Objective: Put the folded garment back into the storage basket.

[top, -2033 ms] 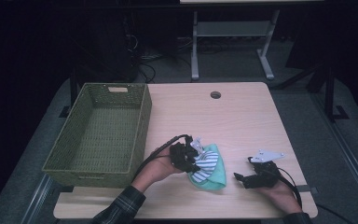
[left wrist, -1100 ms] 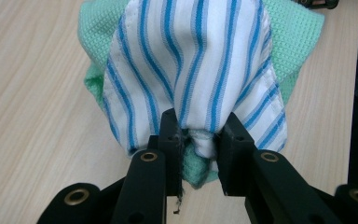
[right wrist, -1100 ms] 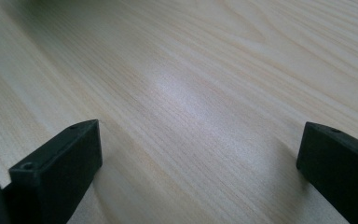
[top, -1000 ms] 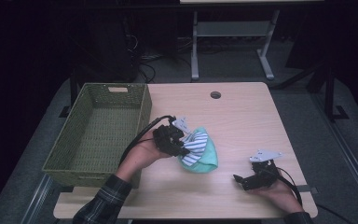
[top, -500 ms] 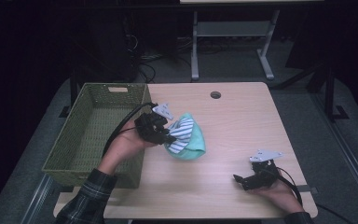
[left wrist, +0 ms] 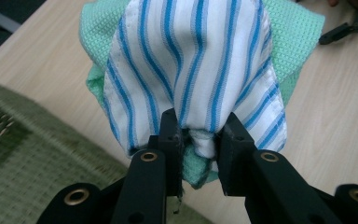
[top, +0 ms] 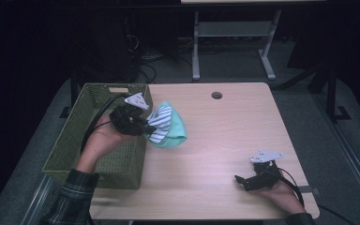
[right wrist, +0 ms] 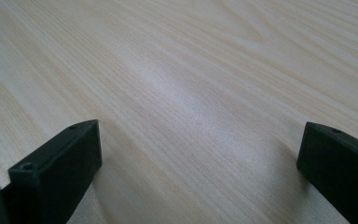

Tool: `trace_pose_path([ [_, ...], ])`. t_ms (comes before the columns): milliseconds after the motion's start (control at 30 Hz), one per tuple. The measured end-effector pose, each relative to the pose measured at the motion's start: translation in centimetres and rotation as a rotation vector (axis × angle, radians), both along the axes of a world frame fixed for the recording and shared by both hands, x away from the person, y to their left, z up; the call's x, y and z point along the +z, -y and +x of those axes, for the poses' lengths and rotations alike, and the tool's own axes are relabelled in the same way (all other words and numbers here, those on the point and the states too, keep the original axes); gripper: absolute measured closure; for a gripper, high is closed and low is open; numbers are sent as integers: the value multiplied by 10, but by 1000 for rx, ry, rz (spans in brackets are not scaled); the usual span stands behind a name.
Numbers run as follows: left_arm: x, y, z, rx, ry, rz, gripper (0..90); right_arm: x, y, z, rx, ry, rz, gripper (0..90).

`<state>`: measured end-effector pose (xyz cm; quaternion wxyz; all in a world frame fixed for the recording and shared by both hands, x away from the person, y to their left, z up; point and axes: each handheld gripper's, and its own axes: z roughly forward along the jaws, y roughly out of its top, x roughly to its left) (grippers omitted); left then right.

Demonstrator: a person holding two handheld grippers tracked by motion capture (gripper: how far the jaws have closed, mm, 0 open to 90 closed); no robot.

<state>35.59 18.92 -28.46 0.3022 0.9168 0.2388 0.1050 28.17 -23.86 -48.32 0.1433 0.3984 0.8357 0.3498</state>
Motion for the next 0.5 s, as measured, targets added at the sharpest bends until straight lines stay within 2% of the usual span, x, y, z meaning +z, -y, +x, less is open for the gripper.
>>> trace_pose_path([
  [200,5,-24,0,77,17,-2,735,0,0,0,0,0,0,0],
  [433,4,-48,1,208,26,0,735,0,0,0,0,-1,0,0],
  [500,4,-54,2,229,28,5,735,0,0,0,0,0,0,0],
])
